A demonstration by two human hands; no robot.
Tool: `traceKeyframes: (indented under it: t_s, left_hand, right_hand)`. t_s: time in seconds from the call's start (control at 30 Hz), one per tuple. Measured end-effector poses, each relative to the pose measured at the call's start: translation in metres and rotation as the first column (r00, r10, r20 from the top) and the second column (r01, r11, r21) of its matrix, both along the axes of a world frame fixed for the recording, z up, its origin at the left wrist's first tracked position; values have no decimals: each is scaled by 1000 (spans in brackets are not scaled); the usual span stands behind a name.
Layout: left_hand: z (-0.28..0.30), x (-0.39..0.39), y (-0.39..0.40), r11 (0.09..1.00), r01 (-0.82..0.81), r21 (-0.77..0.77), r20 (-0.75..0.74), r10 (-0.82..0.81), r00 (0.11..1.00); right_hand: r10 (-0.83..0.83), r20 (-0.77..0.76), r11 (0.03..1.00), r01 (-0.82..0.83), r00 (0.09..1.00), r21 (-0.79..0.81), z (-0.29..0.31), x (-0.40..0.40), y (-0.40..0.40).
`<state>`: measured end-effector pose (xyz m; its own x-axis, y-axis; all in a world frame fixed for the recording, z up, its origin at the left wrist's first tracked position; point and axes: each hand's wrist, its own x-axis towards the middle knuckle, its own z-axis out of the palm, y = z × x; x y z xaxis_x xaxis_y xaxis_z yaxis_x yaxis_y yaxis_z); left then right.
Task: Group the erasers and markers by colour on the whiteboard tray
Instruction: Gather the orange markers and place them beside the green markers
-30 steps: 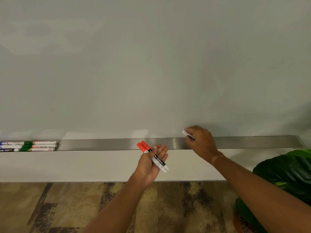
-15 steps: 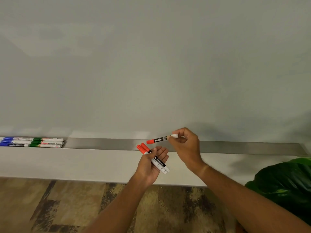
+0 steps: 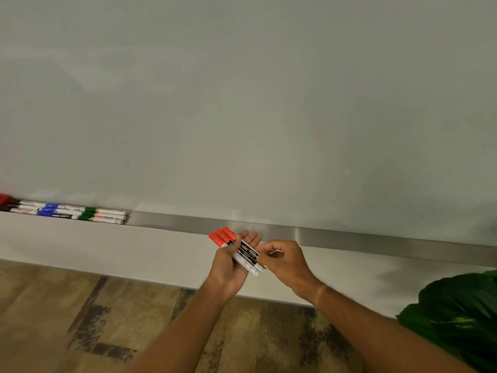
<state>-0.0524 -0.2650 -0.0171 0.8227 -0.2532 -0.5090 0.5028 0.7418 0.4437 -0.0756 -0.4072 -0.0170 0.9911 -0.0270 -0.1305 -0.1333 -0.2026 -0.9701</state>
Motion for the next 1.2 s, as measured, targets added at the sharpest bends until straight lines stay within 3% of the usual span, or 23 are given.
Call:
traceKeyframes:
  t_s: [0.5, 0.87, 1.07, 1.2]
  left_hand:
    - [11, -26, 69, 976, -197, 88, 45, 194, 980]
    - [2, -5, 171, 940, -332, 82, -3, 333, 943]
    - [-2, 27, 232, 940, -334, 67, -26, 336, 942]
    - [-9, 41, 264, 943, -321, 89, -45, 326, 944]
  right_hand:
    - [310, 73, 931, -287, 948, -224, 14, 15, 77]
    - [463, 31, 867, -445, 886, -224, 7, 55, 180]
    - [474, 37, 851, -447, 880, -278, 5, 90, 239]
    - [435, 71, 837, -374, 898, -399, 3, 114, 264]
